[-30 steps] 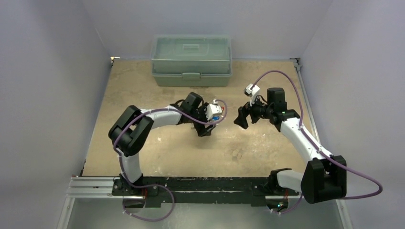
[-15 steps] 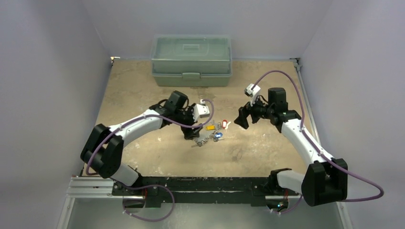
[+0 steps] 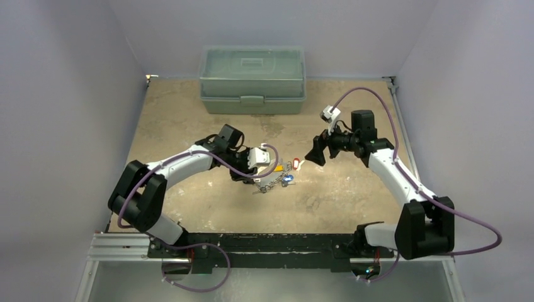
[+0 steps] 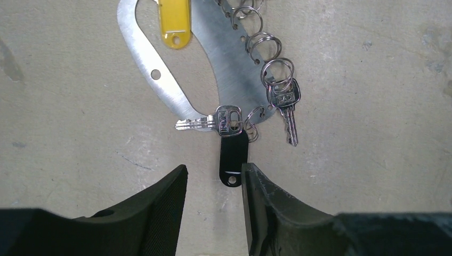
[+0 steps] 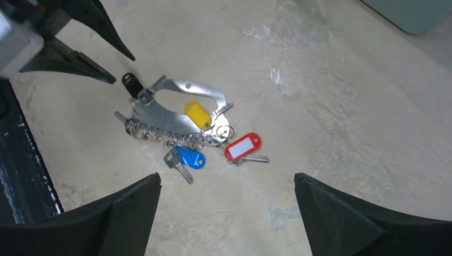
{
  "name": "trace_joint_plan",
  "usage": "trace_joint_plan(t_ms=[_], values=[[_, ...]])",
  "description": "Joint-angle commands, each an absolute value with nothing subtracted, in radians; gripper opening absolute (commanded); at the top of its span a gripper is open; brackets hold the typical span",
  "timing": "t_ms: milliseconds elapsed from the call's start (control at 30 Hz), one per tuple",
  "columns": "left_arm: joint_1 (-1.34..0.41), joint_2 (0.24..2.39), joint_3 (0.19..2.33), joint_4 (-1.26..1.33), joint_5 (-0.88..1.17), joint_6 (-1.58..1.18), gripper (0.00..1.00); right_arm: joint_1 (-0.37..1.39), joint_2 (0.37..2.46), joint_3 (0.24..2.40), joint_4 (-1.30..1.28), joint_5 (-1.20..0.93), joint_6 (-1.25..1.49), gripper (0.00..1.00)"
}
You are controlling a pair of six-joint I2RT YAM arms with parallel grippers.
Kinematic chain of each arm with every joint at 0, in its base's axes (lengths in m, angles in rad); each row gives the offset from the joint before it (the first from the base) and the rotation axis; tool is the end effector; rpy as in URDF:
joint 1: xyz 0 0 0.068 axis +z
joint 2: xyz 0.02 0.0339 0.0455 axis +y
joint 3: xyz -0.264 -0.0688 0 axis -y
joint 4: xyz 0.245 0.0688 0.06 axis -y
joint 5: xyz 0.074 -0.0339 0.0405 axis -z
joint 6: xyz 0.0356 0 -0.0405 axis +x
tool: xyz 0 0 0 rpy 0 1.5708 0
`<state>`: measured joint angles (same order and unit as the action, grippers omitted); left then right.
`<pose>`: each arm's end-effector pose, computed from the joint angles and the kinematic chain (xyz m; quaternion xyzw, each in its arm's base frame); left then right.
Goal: Remove the keys from the keyring
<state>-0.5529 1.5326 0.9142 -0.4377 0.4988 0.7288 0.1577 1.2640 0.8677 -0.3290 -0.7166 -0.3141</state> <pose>0.2431 -0.1700 0.1925 0.6107 0.7136 -0.2161 0.2667 0.2579 0.0647 0.2591 -0.3395 0.7968 0.2888 0.4080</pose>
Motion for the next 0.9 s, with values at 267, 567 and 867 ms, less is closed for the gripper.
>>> trace_joint_plan(t_ms=[267, 567, 867], values=[[-0.637, 1.594, 0.905, -0.409, 0.538, 0.860, 0.37, 0.168, 1.380, 1.015, -0.202, -0.822, -0.194, 0.99], [-0.680, 1.631, 0.905, -0.380, 0.511, 0.851, 0.29, 0.176, 1.417, 1.012, -0.147, -0.838, -0.170, 0.98], [-0.696, 1.619, 0.919, -0.406, 0.485, 0.854, 0.00, 0.190, 1.415, 0.979, -0.106, -0.855, -0.154, 0.97]])
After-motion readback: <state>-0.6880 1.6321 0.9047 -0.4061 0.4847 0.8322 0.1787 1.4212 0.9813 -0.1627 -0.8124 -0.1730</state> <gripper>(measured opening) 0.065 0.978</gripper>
